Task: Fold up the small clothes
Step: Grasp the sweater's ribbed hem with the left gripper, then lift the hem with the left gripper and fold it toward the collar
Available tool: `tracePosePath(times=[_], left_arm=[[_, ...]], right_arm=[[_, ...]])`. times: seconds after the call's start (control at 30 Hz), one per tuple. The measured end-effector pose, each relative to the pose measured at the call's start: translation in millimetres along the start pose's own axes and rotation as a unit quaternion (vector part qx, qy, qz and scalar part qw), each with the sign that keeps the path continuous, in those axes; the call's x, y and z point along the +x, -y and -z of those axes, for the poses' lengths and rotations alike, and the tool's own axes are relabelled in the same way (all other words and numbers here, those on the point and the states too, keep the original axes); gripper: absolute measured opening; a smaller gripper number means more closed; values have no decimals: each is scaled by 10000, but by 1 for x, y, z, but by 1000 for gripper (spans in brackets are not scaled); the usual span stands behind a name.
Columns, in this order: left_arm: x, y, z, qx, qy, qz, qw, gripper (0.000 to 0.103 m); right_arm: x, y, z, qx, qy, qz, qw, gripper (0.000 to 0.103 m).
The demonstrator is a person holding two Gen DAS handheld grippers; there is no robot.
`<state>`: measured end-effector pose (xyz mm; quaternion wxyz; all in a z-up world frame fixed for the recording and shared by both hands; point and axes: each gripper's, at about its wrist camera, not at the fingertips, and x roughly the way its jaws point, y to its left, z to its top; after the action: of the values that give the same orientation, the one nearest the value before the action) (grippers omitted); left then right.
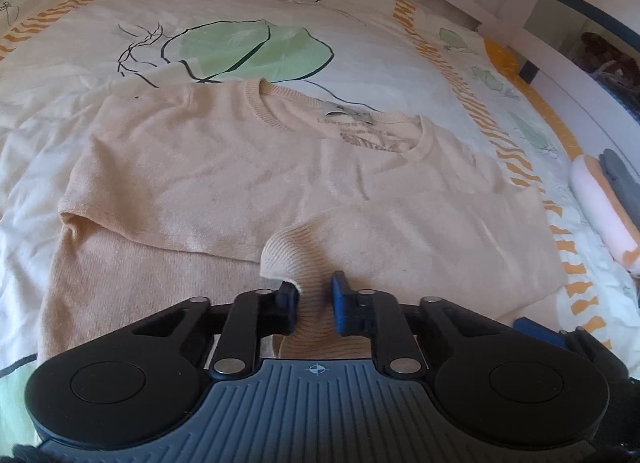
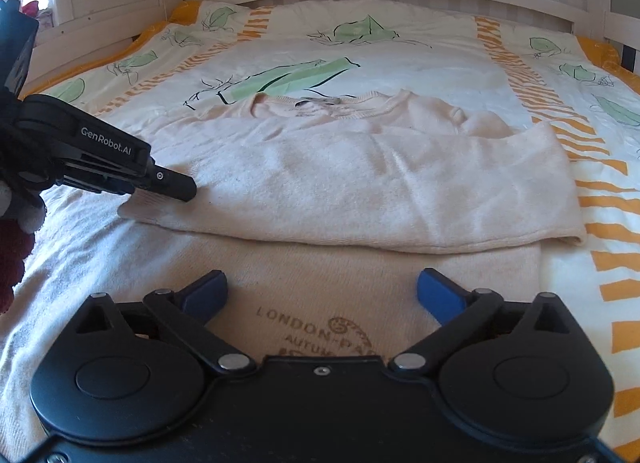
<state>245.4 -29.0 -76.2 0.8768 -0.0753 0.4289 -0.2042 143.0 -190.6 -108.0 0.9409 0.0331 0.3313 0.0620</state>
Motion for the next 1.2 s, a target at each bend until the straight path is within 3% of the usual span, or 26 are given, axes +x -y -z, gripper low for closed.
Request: tracePosePath(times=[0.13,0.27,0.37,0.47,0.6,0.73,0.83,1.0,1.2], left_arm=[[-17,26,-15,617,367,-108,9974,6],[-46,53,-46,1360,1053,-125,9850,6],[-65,59,-71,1672,1449,-201,9750,6],[-72,49,-87,1698,1576,-438,9718,6],[-59,15,-90,1377,1275,-734,9795,6],[-40,-26,-80,848,734,-805,9904,6],[-27,-48,-70,536,426,-846,9941,6],[-14,-71,-60,173,107,-715,9972,7],[-7,-80,-51,253,0,-840,9961,9]], right_arm=[[-1,1,0,26,17,-20,10000,102],[0,0,0,27,19,-20,10000,102],[-1,0,0,24,19,-17,10000,102],[0,0,0,26,21,-18,10000,102],[0,1,0,27,20,-20,10000,103],[-1,0,1,31,21,-24,10000,103],[-1,0,1,31,21,-23,10000,103],[0,1,1,32,23,-23,10000,103],[-1,1,1,34,24,-25,10000,103]])
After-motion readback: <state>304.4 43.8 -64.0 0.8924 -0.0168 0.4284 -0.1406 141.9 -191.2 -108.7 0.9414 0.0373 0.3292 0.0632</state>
